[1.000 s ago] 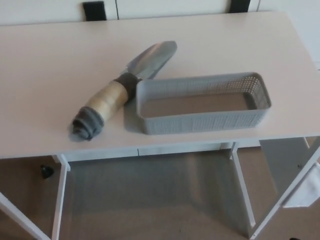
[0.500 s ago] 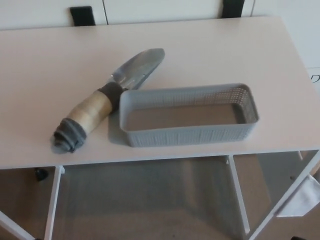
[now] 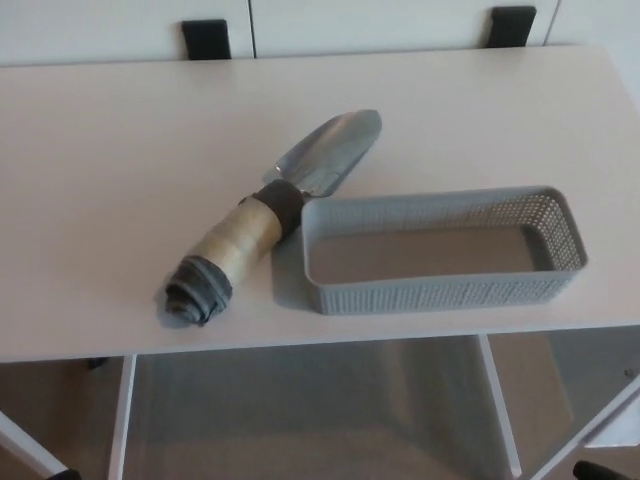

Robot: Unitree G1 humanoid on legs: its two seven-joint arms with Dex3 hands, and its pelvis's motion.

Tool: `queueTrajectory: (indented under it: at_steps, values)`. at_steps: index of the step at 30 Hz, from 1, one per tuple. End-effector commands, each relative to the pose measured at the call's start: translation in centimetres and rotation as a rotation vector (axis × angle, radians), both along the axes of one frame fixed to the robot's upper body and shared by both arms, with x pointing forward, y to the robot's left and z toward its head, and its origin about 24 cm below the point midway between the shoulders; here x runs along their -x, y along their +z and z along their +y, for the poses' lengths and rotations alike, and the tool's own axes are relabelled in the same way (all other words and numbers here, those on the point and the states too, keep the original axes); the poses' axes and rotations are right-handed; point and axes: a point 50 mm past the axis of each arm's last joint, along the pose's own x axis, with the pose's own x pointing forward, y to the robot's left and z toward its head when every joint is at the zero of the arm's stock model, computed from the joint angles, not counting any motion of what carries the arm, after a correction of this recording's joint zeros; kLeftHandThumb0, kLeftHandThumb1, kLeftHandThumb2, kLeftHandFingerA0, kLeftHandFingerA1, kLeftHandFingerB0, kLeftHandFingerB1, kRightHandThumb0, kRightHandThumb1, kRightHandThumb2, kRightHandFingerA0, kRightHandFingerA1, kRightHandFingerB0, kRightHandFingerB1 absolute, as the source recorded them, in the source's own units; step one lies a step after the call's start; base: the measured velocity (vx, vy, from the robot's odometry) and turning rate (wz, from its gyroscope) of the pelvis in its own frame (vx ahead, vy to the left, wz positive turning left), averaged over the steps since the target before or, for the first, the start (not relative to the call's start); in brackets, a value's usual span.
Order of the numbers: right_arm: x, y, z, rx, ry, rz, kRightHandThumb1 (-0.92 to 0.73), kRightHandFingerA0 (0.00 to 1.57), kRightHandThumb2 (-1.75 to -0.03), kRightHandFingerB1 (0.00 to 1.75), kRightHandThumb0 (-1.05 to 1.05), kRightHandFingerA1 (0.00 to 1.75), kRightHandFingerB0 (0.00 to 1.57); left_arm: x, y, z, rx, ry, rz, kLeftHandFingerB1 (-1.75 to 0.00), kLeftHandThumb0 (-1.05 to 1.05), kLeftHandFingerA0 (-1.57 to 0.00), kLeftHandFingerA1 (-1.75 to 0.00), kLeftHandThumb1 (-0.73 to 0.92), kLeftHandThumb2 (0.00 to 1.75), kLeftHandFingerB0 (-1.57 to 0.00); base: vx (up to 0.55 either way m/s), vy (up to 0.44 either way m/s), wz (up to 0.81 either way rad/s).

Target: The robot walks towards a desk on which a shovel is kept on the left hand side and a container is kept on the right hand side. The robot picks up the shovel using its left hand and places it in the container.

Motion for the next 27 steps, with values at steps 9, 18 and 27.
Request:
queueTrajectory:
  at_steps: [9,18,27]
  values:
    - [0.1,0.1,-0.3,0.008,-0.01,-0.008,-0.43,0.64,-0.54,0.55,-0.09,0.65,0.49,0.1,0.2,0.3,-0.003,-0.002,0.012,-0.34,-0.35,-0.48,-0.38,0.62,0.59,-0.43,0.0,0.0,0.0]
    - [0.7,0.1,-0.5,0.004,-0.006,-0.003,-0.43,0.64,-0.51,0.55,-0.09,0.64,0.53,0.7,0.7,-0.3,-0.073,-0.18,0.011,-0.31,-0.42,-0.35,-0.33,0.64,0.59,-0.3,0.0,0.0,0.0]
    - [-0.4,0.3,-0.6,0.022,0.005,-0.015,-0.42,0.67,-0.54,0.54,-0.1,0.64,0.49,1.0,14.1,-7.8,0.072,-1.14,-0.451,-0.41,-0.69,-0.26,-0.43,0.53,0.83,-0.17,0.0,0.0,0.0]
